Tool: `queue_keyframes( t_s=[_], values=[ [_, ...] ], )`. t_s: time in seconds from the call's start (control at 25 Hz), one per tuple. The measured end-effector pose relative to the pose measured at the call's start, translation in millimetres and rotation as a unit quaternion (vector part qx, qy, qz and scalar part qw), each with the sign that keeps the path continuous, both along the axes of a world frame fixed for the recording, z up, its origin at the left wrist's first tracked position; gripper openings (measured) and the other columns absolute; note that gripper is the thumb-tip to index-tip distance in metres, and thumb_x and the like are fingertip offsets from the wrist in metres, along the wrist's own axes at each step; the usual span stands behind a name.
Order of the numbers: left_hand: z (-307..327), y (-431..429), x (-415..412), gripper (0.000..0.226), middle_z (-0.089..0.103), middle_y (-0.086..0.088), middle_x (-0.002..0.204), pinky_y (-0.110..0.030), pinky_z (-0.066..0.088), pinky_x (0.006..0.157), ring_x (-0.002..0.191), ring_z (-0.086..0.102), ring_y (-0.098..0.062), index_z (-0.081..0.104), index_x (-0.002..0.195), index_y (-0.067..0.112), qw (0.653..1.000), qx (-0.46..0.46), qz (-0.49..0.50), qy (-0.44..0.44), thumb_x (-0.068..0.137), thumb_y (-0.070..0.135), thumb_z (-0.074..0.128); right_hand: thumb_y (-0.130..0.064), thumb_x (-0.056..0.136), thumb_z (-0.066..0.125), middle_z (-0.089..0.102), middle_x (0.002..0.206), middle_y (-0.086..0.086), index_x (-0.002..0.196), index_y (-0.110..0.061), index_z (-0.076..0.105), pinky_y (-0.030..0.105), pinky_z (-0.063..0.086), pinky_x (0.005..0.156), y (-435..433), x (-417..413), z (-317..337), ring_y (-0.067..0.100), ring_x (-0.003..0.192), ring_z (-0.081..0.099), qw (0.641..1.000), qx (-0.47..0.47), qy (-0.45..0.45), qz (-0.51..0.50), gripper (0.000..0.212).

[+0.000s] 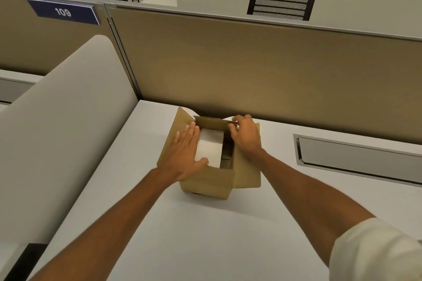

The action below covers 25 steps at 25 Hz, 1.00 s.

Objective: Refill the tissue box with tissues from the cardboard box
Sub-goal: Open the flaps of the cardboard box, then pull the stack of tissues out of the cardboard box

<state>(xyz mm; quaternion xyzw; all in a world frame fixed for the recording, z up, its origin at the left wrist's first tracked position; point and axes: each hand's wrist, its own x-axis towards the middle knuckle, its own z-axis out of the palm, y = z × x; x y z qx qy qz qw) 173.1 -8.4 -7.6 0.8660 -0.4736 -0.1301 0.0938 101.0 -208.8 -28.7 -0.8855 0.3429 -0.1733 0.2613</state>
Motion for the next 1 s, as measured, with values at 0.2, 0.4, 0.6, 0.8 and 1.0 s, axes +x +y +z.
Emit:
queue_keyframes(
  t_s=[0.2,0.4,0.6,0.8,1.0],
  values=[
    [-1.4,28.5,-15.6,0.120,-0.025,-0.004,0.160,-0.039,-0.011,0.120,0.148,-0.022,-0.021,-0.019,0.151,0.011,0.995,0.087,-0.040,0.015,0.074,0.080,0.042,-0.013,0.091,0.056,0.064,0.093,0.010,0.121,-0.007,0.038,0.041,0.055,0.076,0.4,17.1,7.1,0.026,0.087,0.065,0.981,0.129,-0.092,-0.110,0.035],
    [-26.5,38.3,-23.6,0.155,-0.025,-0.007,0.160,-0.037,-0.014,0.119,0.148,-0.022,-0.023,-0.022,0.149,0.008,0.994,0.104,-0.002,0.016,0.031,0.102,0.012,-0.013,0.094,0.054,0.058,0.123,0.015,0.133,-0.006,0.035,0.039,0.051,0.085,10.1,23.2,-7.3,0.030,0.106,0.060,0.996,0.080,0.035,0.009,0.044],
    [-36.2,40.6,-26.4,0.157,-0.026,-0.004,0.160,-0.040,-0.008,0.122,0.148,-0.021,-0.023,-0.024,0.148,0.011,0.996,0.081,0.025,0.037,0.027,0.103,0.013,-0.015,0.093,0.056,0.045,0.141,0.011,0.136,-0.009,0.037,0.041,0.035,0.113,11.4,19.9,-28.5,0.029,0.126,0.045,0.983,-0.034,0.151,0.093,0.048],
    [-36.8,39.6,-28.6,0.158,-0.027,-0.004,0.160,-0.042,-0.005,0.124,0.148,-0.021,-0.023,-0.026,0.147,0.011,0.996,0.075,0.032,0.040,0.027,0.103,0.019,-0.024,0.093,0.055,0.038,0.148,0.011,0.140,-0.010,0.035,0.046,0.028,0.117,12.4,17.0,-28.3,0.030,0.136,0.037,0.986,-0.019,0.134,0.096,0.053],
    [-32.4,36.1,-28.3,0.160,-0.026,-0.006,0.160,-0.046,-0.004,0.123,0.148,-0.021,-0.026,-0.026,0.147,0.011,0.995,0.084,0.051,0.013,0.025,0.103,0.021,-0.031,0.094,0.056,0.046,0.141,0.009,0.139,-0.010,0.037,0.040,0.042,0.108,66.0,-4.0,-30.4,0.027,0.130,0.046,0.990,0.140,0.007,0.010,0.053]
  ],
)
